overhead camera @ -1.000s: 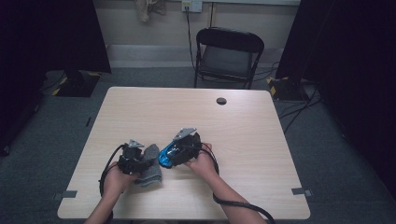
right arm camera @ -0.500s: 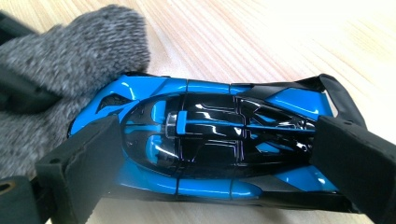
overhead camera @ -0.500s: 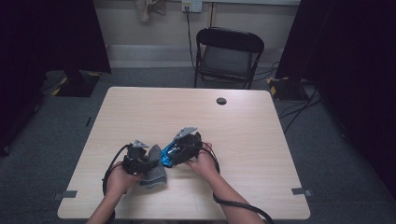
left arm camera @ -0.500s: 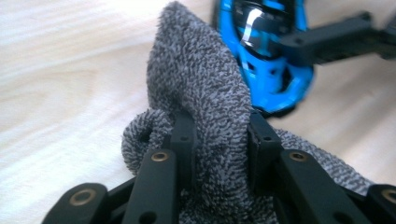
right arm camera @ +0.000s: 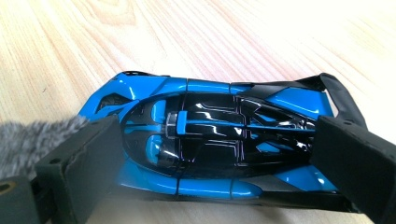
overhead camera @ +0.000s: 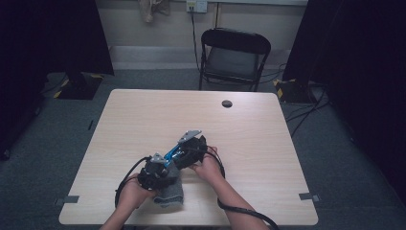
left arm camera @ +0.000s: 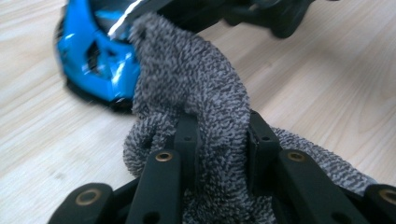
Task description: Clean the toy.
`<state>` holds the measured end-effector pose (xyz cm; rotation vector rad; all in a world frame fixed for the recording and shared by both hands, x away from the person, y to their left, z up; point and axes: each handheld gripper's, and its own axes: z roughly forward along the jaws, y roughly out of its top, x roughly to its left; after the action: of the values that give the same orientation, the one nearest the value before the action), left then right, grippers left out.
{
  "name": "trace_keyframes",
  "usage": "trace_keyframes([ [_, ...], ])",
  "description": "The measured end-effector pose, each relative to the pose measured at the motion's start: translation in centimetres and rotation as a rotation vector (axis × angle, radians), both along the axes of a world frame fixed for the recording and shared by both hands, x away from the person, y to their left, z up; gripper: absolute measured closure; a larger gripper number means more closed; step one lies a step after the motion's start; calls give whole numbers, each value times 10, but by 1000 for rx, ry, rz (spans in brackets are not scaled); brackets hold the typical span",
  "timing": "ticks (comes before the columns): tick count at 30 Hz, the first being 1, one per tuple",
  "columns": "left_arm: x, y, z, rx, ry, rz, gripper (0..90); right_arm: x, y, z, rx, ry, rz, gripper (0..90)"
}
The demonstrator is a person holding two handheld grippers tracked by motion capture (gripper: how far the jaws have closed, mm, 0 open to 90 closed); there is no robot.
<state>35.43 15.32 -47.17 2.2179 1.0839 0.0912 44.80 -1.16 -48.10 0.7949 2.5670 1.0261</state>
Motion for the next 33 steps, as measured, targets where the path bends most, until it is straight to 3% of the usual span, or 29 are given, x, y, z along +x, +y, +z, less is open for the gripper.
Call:
trace_keyframes([
  [10, -2, -1, 7, -13, 7, -39, 710, 1, -1, 0, 0, -1, 2, 23],
  [14, -7, 14, 16, 26, -31, -41, 709, 1, -2, -1, 4, -4, 2, 23],
  [16, -8, 23, 19, 8, -39, -21, 707, 1, -2, -1, 4, -4, 1, 22],
  [20, -2, 46, 27, -8, -78, 77, 705, 1, -2, -1, 11, -5, -1, 22],
  [22, 4, 55, 25, 16, -99, 133, 702, 0, -2, -1, 13, -8, 1, 23],
  [23, 6, 58, 24, 38, -103, 144, 703, 0, -2, -1, 12, -6, -1, 22],
  [28, 21, 74, 15, -7, -92, 257, 699, 1, -4, -2, 22, -12, 6, 19],
  [33, 29, 70, 6, 27, -76, 253, 698, 0, -5, -4, 35, -23, 10, 18],
])
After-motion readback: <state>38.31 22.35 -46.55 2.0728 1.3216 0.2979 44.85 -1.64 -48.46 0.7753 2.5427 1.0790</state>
